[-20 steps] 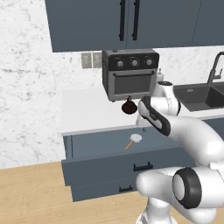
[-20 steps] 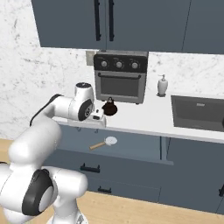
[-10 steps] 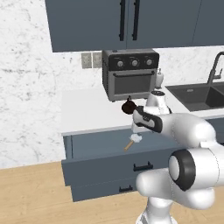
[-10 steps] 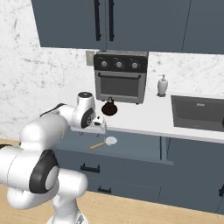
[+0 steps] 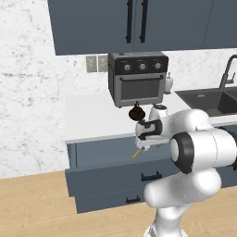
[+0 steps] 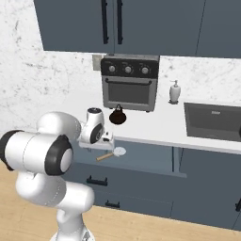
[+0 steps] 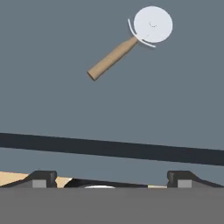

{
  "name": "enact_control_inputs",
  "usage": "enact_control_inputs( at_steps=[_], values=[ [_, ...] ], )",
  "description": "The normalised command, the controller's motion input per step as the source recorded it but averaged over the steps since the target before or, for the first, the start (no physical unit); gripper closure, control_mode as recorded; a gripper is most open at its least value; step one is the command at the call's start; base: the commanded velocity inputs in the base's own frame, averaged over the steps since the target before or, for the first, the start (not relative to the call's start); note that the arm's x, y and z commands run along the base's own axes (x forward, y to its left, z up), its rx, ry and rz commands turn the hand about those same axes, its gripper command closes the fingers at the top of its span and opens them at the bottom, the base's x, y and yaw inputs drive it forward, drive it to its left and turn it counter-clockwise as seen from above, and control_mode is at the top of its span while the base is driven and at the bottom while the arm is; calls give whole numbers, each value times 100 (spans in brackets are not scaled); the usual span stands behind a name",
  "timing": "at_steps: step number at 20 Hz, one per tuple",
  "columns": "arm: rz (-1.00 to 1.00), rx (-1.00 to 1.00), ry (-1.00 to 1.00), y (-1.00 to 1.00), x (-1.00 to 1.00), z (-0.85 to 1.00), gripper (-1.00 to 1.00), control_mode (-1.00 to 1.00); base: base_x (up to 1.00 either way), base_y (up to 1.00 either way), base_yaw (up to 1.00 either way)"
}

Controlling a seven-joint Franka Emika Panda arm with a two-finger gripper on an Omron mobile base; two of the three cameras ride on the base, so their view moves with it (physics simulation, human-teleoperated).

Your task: Pick the pizza cutter from the drawer and place it on the counter.

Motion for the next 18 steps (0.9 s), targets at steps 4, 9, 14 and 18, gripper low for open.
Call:
enact_control_inputs(
  at_steps=[4, 9, 14, 18],
  values=[
    [0, 0, 2, 0, 0, -53, -100, -100, 0, 0, 0],
    [0, 0, 0, 0, 0, -34, -100, -100, 0, 0, 0],
    [0, 0, 0, 0, 0, -19, -100, -100, 0, 0, 0],
    [0, 0, 2, 0, 0, -22, -100, -100, 0, 0, 0]
  ],
)
